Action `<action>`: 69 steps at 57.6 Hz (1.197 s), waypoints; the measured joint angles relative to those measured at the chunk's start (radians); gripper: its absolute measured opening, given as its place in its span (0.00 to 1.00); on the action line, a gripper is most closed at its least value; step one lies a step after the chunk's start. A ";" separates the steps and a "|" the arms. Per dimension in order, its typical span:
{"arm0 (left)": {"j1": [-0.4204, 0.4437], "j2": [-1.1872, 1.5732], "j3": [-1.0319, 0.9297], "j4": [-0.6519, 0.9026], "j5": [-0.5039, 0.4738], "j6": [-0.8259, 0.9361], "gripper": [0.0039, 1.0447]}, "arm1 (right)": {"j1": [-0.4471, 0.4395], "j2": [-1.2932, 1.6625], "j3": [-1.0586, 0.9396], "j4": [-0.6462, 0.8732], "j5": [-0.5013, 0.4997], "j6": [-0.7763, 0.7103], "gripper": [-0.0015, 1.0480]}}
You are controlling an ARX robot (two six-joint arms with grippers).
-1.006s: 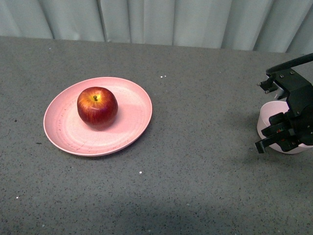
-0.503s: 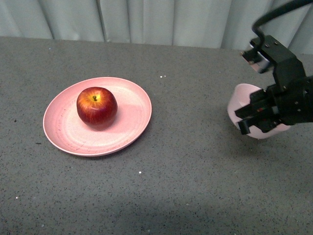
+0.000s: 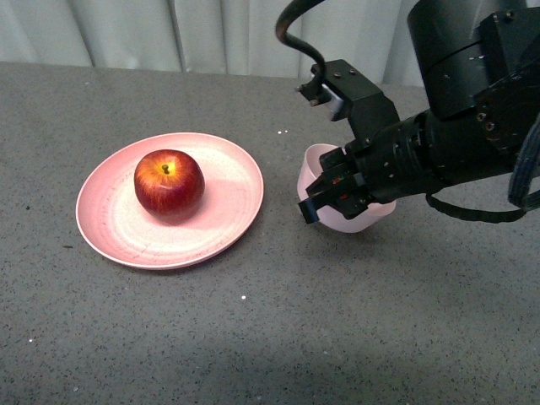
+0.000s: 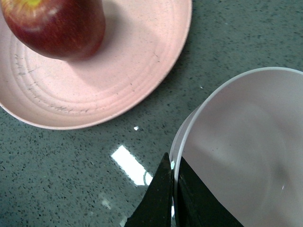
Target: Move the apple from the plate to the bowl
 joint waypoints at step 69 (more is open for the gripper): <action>0.000 0.000 0.000 0.000 0.000 0.000 0.94 | -0.220 -0.525 -0.515 0.457 0.420 0.223 0.91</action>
